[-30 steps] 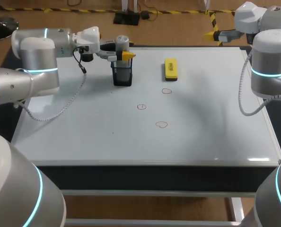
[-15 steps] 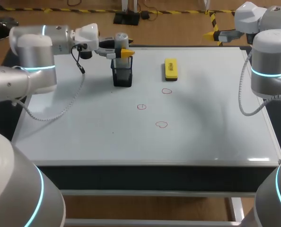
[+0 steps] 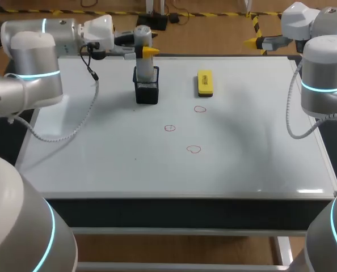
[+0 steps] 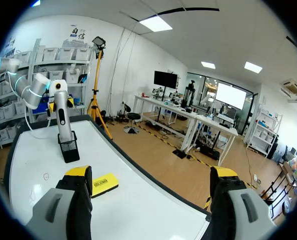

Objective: Pick up the inspection probe, press it on each red-marked spot on the whiteboard one by one, put down the probe, pick up the eraser, and wipe off all the red marks.

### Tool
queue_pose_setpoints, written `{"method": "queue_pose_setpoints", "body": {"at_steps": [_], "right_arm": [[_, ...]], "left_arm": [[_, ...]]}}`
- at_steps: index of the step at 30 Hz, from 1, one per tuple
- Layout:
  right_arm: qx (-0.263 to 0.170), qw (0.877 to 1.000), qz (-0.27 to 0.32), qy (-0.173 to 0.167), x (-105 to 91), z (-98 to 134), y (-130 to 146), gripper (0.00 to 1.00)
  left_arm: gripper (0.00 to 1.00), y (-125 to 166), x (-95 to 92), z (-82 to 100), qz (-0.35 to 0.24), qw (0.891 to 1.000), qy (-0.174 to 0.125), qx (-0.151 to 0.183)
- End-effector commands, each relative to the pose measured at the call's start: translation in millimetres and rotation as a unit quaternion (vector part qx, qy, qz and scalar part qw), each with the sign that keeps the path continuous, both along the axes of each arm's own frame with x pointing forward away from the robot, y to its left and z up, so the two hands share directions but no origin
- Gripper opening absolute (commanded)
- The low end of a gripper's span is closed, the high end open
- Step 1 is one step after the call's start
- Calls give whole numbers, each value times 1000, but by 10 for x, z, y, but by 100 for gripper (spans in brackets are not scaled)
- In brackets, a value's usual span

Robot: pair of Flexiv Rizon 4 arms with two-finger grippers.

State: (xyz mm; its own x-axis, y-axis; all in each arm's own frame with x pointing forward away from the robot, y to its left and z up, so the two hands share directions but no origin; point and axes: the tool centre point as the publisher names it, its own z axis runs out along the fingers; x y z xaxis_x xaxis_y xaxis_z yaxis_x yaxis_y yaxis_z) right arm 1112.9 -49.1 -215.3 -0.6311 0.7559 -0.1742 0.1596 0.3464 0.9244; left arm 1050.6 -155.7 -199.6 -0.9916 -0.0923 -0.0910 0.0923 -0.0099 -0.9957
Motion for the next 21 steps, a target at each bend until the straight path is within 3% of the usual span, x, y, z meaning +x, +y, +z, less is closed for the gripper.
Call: {"method": "queue_pose_setpoints", "body": {"at_steps": [1, 11, 14, 21], "right_arm": [[0, 1000, 0, 0, 5, -4, -3, 100], [0, 1000, 0, 0, 5, -4, -3, 100], [0, 1000, 0, 0, 5, -4, -3, 100], [0, 1000, 0, 0, 5, -4, -3, 100]], "left_arm": [[0, 53, -84, 186, 7, 1000, -3, -10], [0, 377, -274, 461, 52, 998, -13, -16], [0, 522, -352, 455, 61, 998, -7, -30], [0, 739, -542, 301, 100, 994, 25, -25]]}}
